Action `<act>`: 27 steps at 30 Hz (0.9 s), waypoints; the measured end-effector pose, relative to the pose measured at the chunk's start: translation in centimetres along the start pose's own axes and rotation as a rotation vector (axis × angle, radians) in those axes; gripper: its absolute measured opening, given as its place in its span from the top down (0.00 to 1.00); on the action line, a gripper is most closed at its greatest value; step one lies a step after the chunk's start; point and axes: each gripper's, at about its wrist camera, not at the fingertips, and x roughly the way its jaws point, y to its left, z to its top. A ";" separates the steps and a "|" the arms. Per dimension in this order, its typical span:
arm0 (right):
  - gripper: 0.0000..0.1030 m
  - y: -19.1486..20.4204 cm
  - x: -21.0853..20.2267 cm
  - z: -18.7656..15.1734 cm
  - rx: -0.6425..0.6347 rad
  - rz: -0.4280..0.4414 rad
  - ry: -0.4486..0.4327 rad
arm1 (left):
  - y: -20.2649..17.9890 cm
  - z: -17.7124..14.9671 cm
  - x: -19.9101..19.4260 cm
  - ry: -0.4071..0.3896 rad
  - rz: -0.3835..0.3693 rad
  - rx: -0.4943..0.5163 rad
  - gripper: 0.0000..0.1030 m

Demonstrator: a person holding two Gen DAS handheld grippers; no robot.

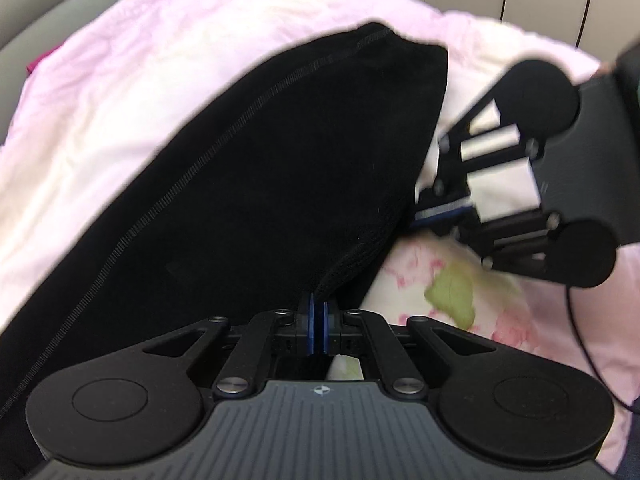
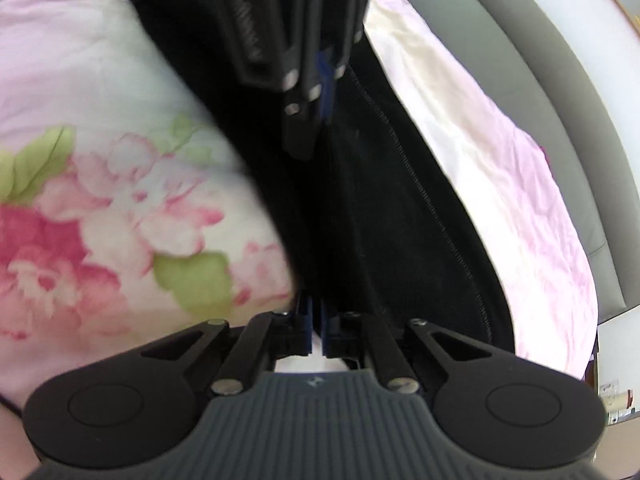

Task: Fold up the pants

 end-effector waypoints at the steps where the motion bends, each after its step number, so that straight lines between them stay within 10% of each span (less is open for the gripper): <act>1: 1.00 0.0 0.1 0.1 0.015 0.001 0.005 | -0.2 -0.2 0.5 0.006 0.005 -0.011 0.97; 6: 1.00 -0.3 -0.1 -0.2 0.054 0.021 0.019 | -0.1 0.0 1.1 0.025 -0.001 -0.053 0.96; 13: 1.00 -2.8 -2.7 -5.1 0.356 -0.036 0.099 | 1.2 0.2 -0.5 0.009 -0.101 -0.143 0.65; 17: 0.66 -5.1 -3.9 -8.1 0.500 -0.096 0.161 | 1.6 0.5 -2.1 -0.004 -0.087 -0.136 0.64; 27: 0.53 -13.5 -5.4 -23.2 1.726 -0.012 0.045 | 3.2 4.3 -2.5 -0.018 0.008 -0.163 0.64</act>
